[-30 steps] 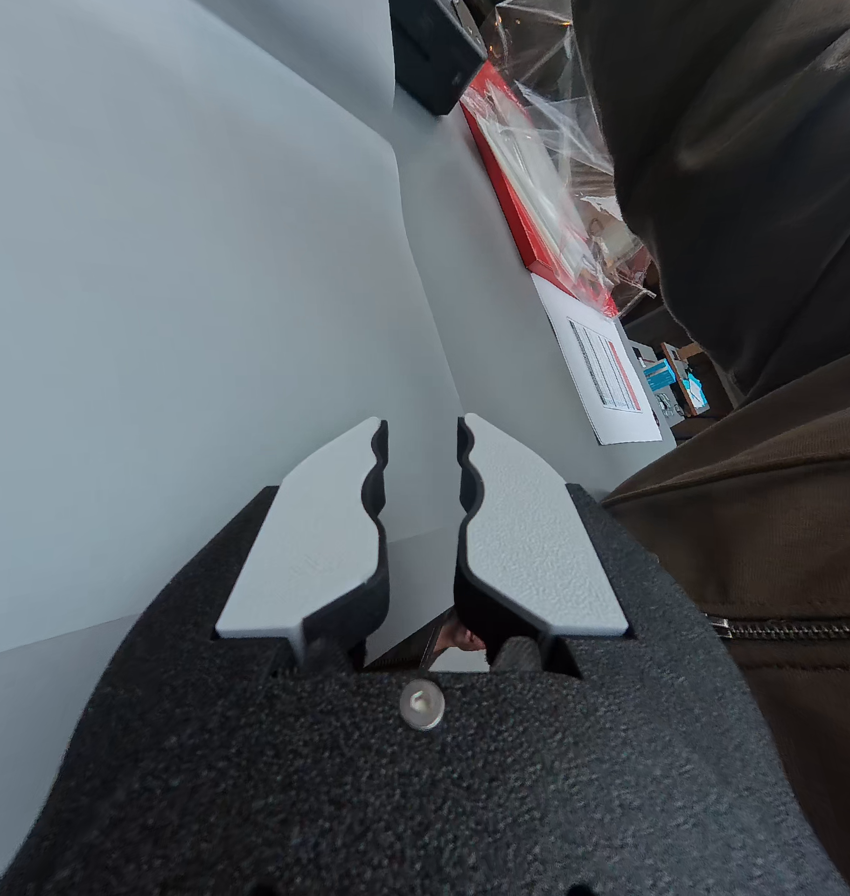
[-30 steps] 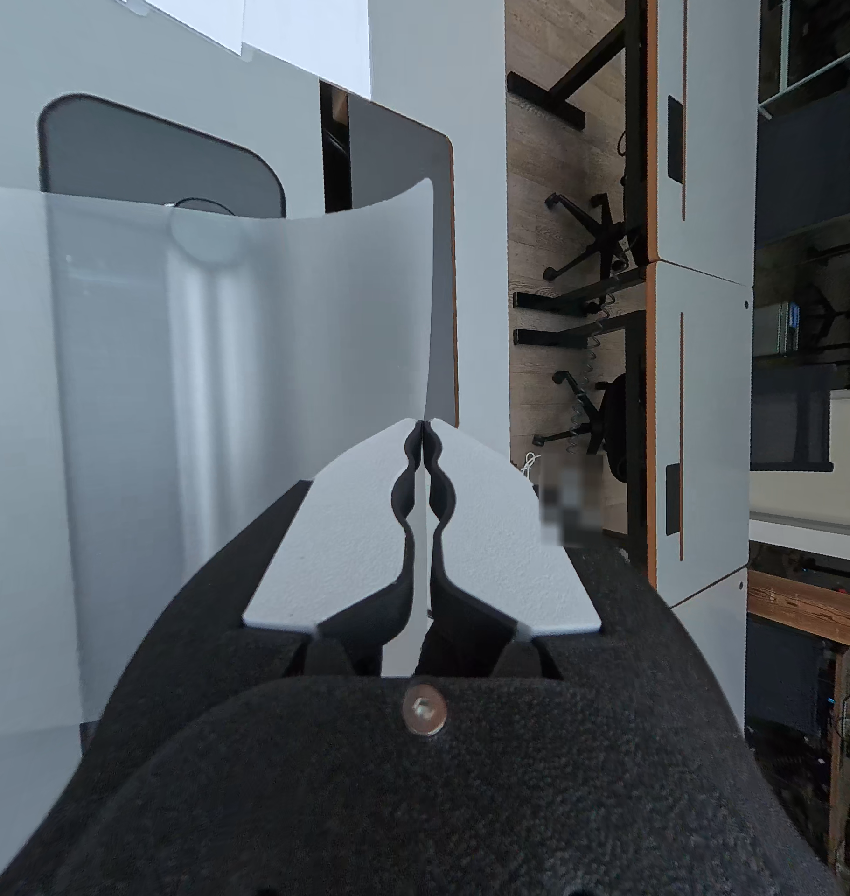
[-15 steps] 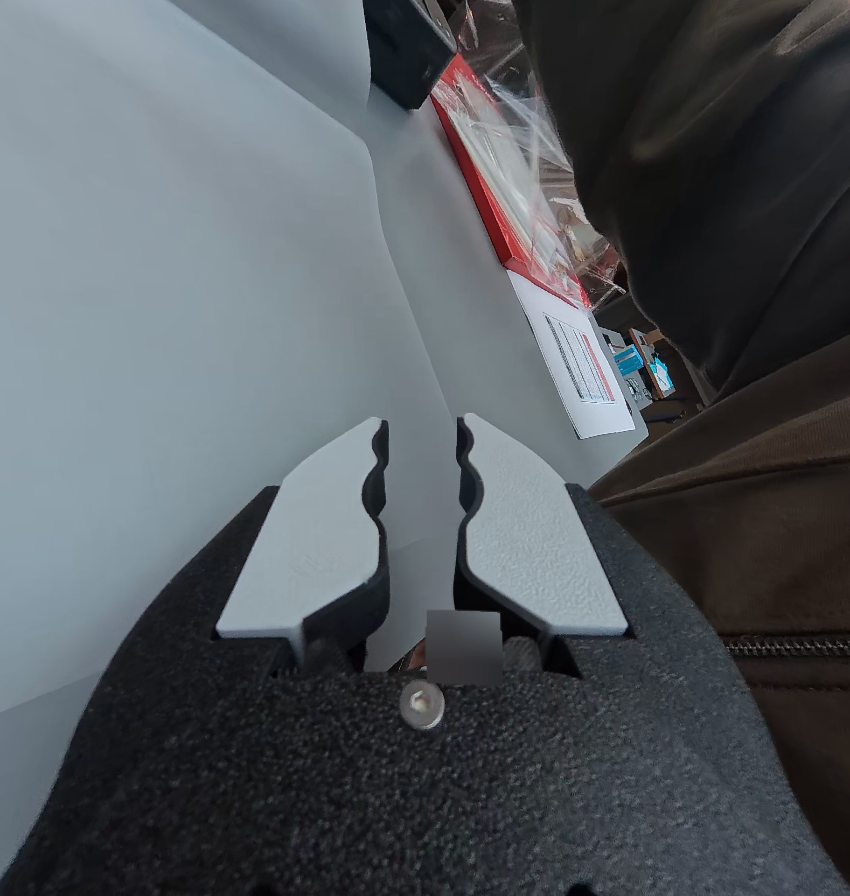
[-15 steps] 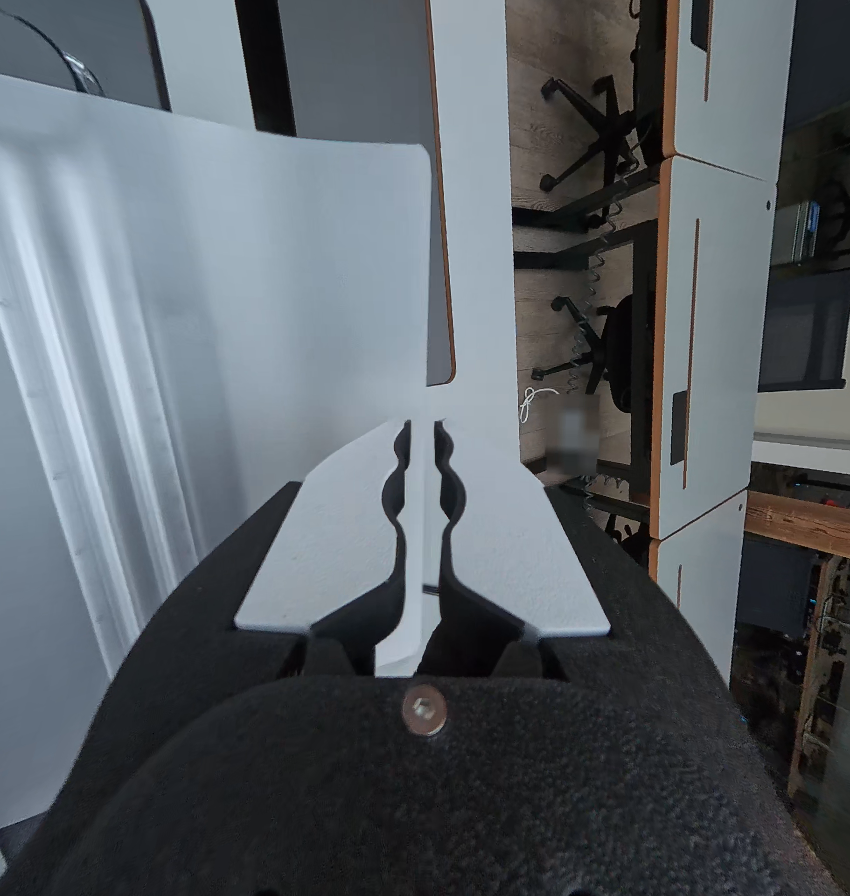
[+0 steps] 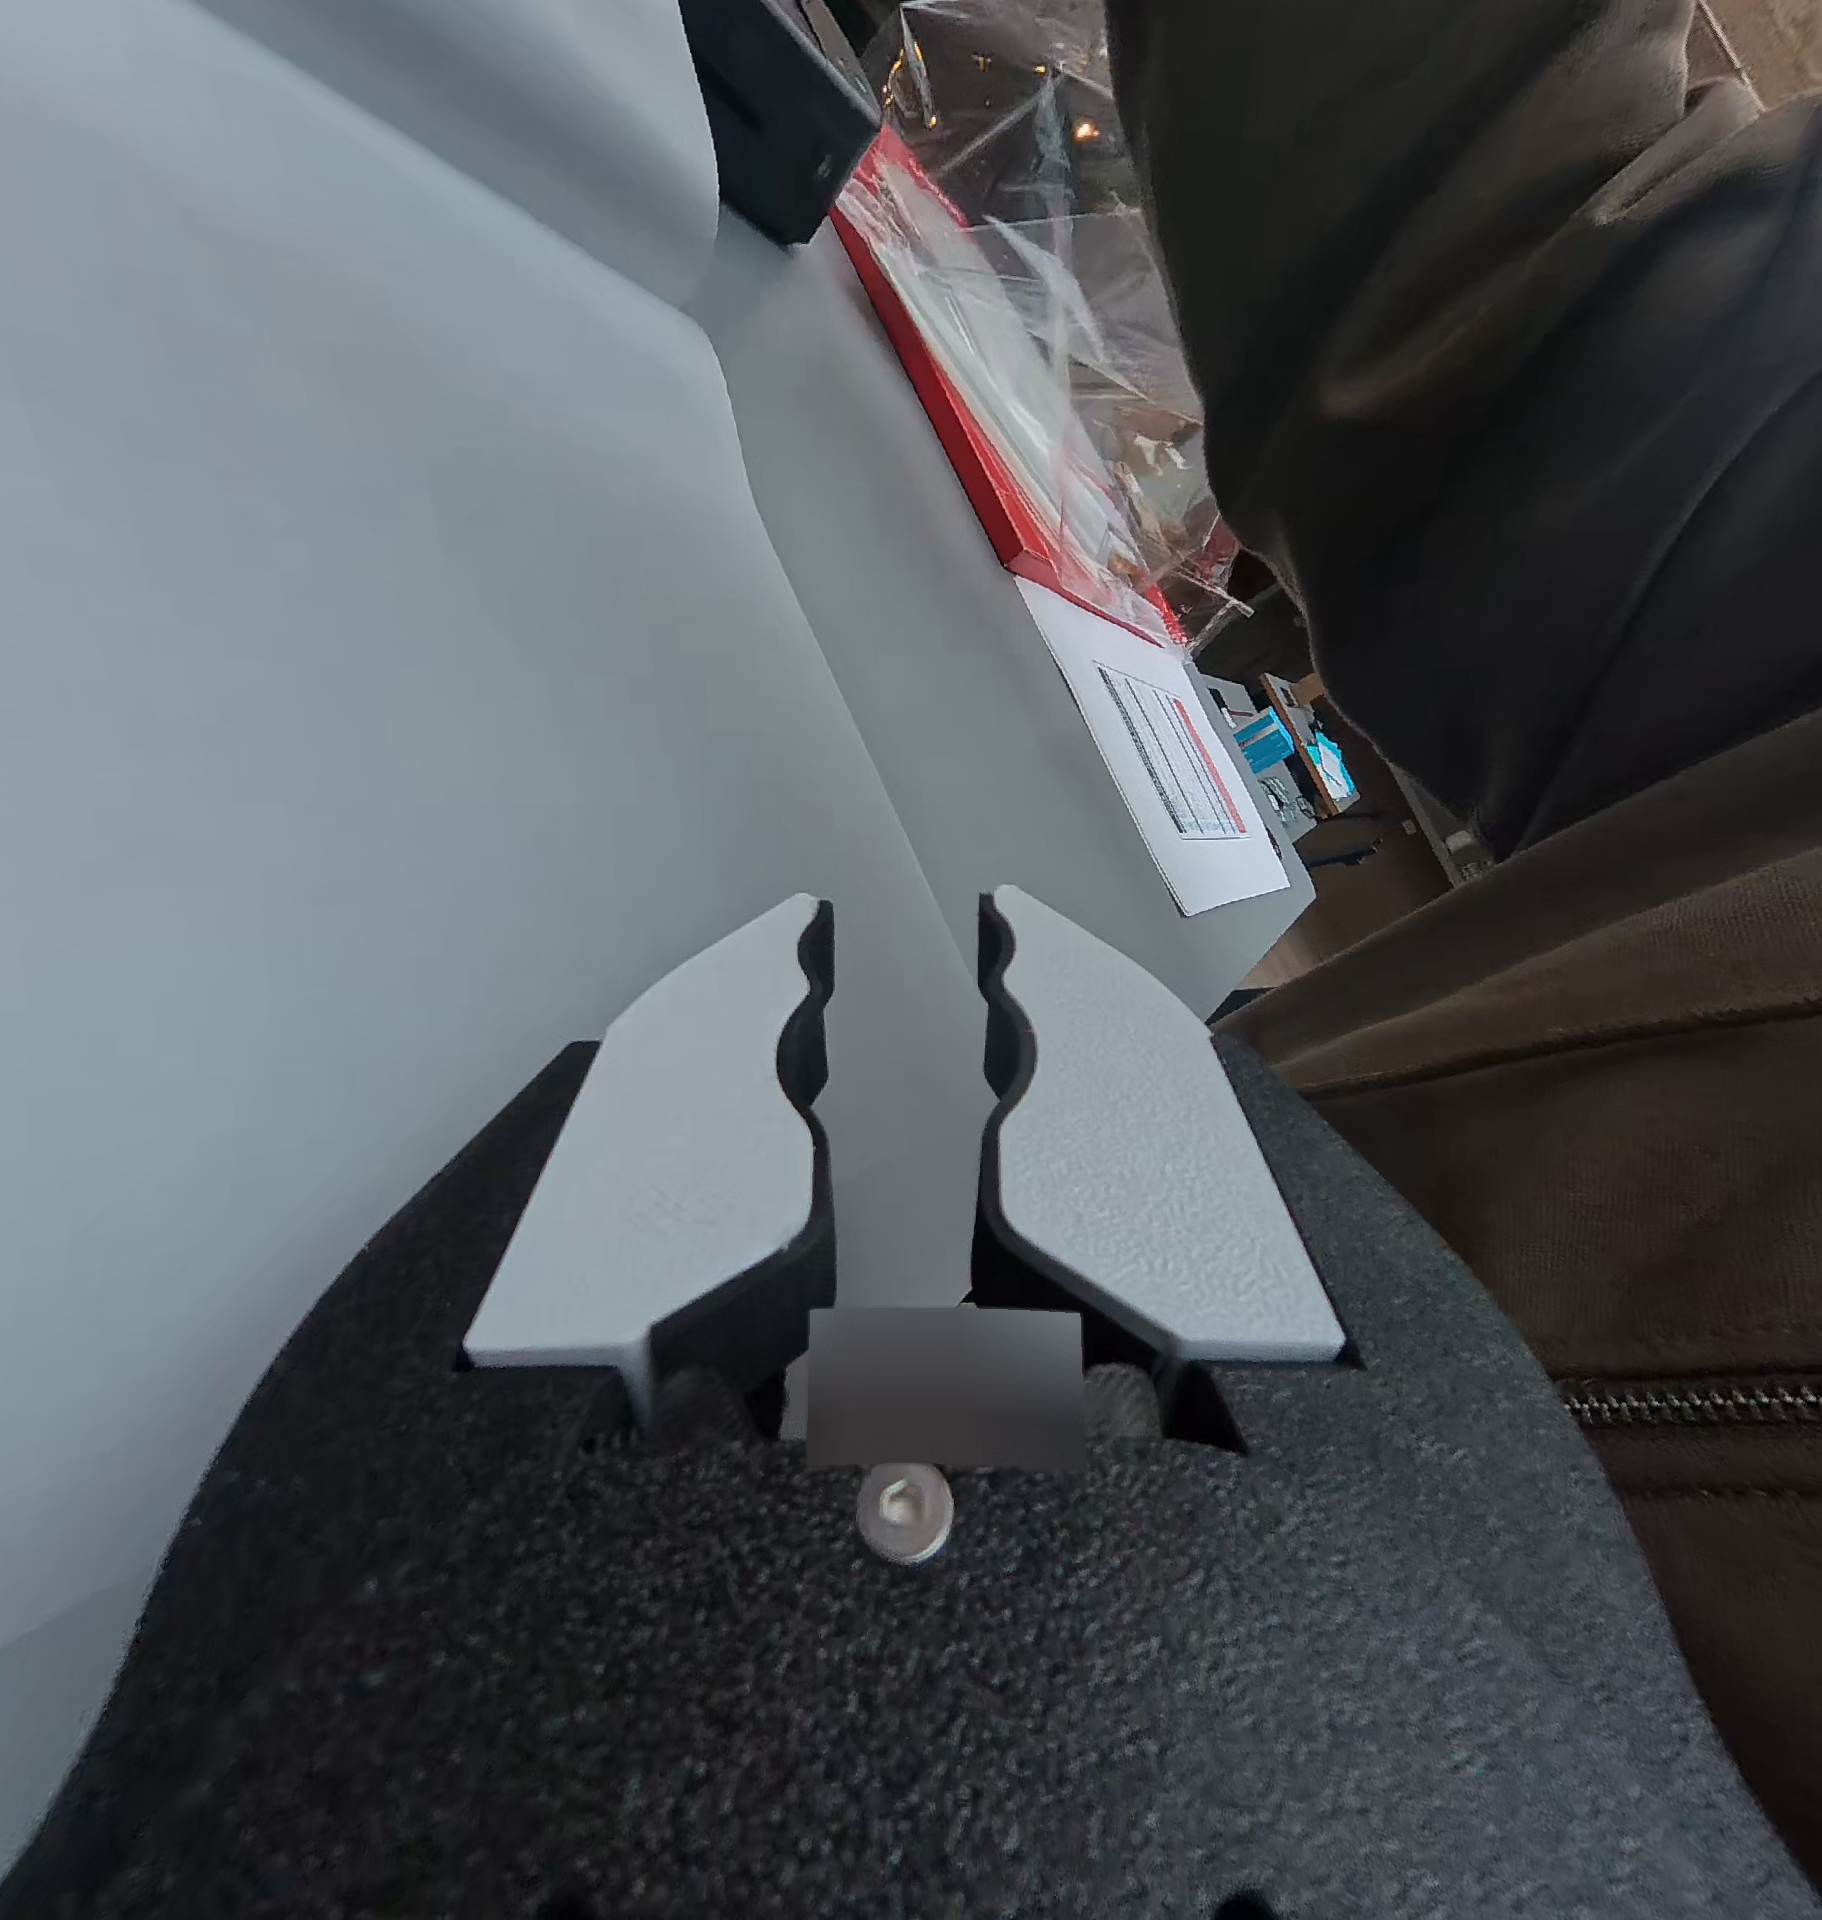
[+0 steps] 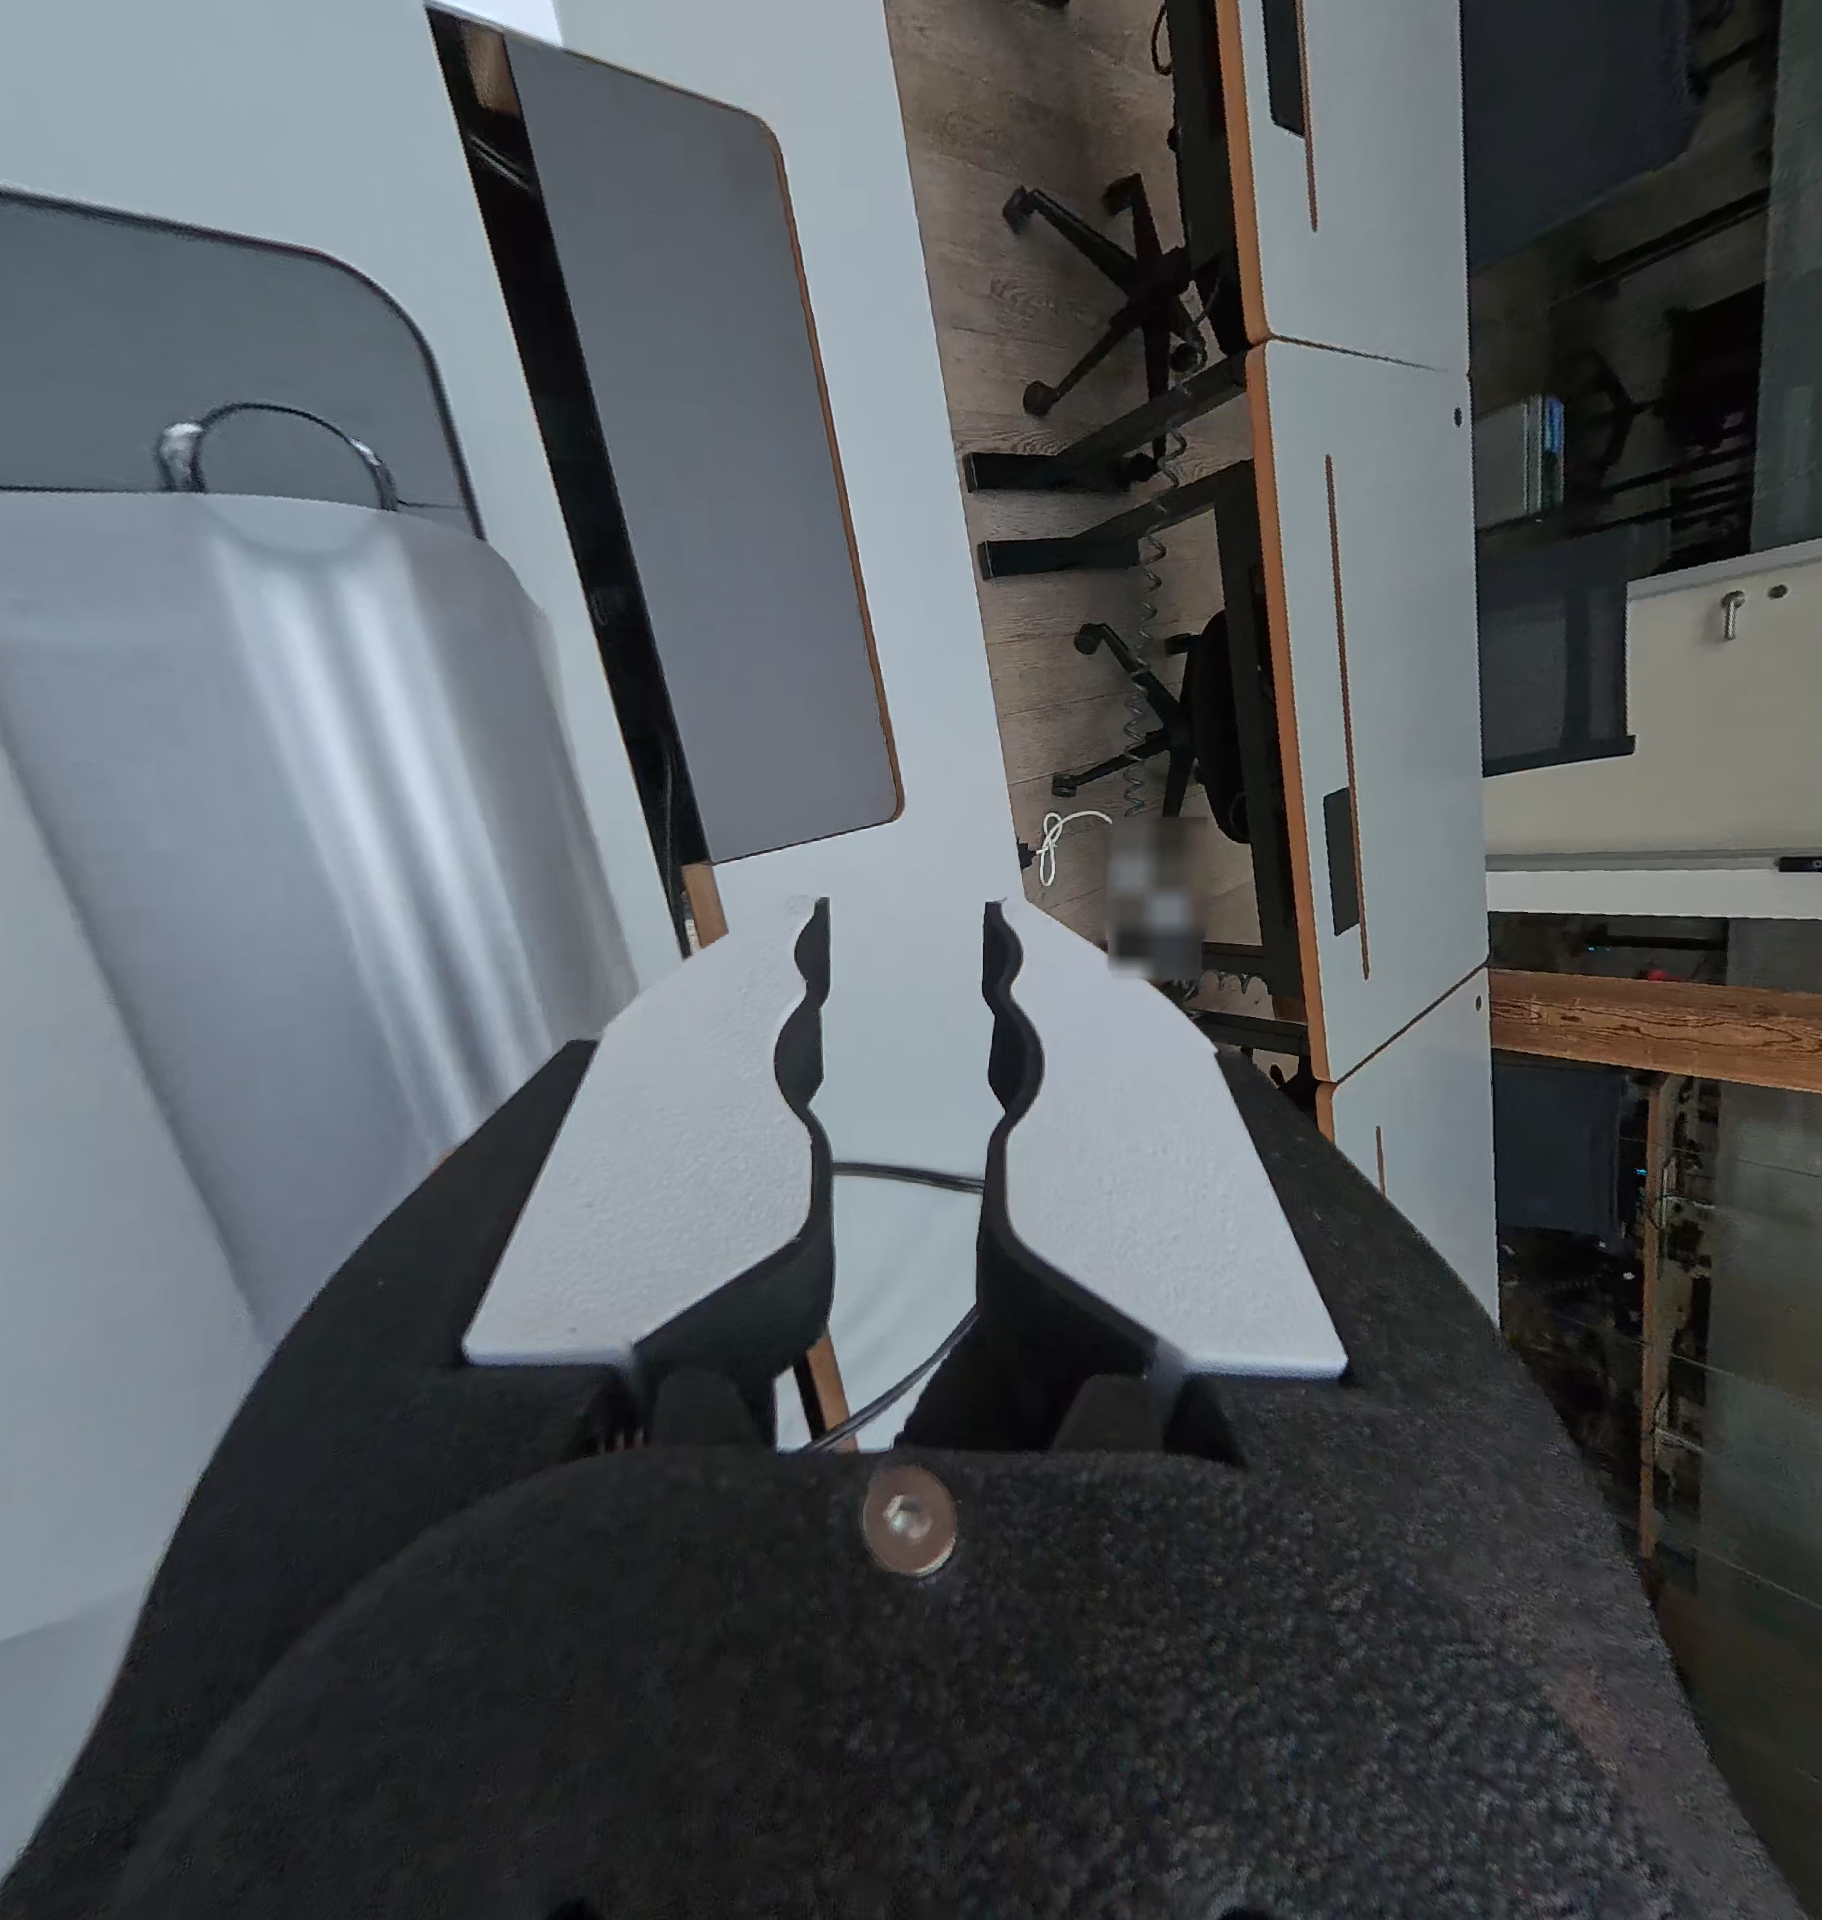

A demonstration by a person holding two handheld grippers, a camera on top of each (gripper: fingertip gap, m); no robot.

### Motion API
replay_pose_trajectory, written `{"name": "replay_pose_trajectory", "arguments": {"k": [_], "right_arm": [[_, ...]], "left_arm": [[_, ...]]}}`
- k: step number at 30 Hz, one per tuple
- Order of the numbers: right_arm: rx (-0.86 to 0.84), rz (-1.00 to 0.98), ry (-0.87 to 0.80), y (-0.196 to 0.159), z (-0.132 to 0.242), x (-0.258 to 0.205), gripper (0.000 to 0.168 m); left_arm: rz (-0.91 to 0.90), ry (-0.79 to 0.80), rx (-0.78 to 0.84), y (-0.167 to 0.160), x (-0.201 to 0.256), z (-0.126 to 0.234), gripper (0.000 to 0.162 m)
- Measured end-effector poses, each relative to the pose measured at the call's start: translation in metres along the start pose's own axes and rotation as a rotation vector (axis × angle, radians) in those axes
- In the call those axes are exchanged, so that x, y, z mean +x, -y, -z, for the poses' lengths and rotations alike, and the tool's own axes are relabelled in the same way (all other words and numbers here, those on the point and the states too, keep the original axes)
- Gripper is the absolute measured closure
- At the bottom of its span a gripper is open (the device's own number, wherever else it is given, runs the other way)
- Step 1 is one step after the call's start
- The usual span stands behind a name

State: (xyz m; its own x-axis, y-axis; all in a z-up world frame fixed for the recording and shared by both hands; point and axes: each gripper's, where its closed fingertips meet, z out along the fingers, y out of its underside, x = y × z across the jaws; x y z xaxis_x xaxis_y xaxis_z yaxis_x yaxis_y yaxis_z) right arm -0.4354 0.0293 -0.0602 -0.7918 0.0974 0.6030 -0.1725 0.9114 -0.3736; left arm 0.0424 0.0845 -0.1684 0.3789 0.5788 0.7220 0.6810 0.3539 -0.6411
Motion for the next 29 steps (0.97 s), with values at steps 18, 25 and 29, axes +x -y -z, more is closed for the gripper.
{"name": "replay_pose_trajectory", "arguments": {"k": [18,25,29], "right_arm": [[0.126,-0.251,0.156,-0.163,0.313,-0.262,0.138],[-0.187,-0.430,0.199,-0.355,0.367,-0.369,0.130],[-0.250,-0.561,0.124,-0.427,0.393,-0.384,0.126]], "left_arm": [[-0.147,-0.298,-0.131,-0.013,0.035,0.008,0.135],[-0.244,-0.455,-0.319,-0.044,0.088,-0.032,0.135],[-0.292,-0.478,-0.405,-0.068,0.121,-0.070,0.135]]}}
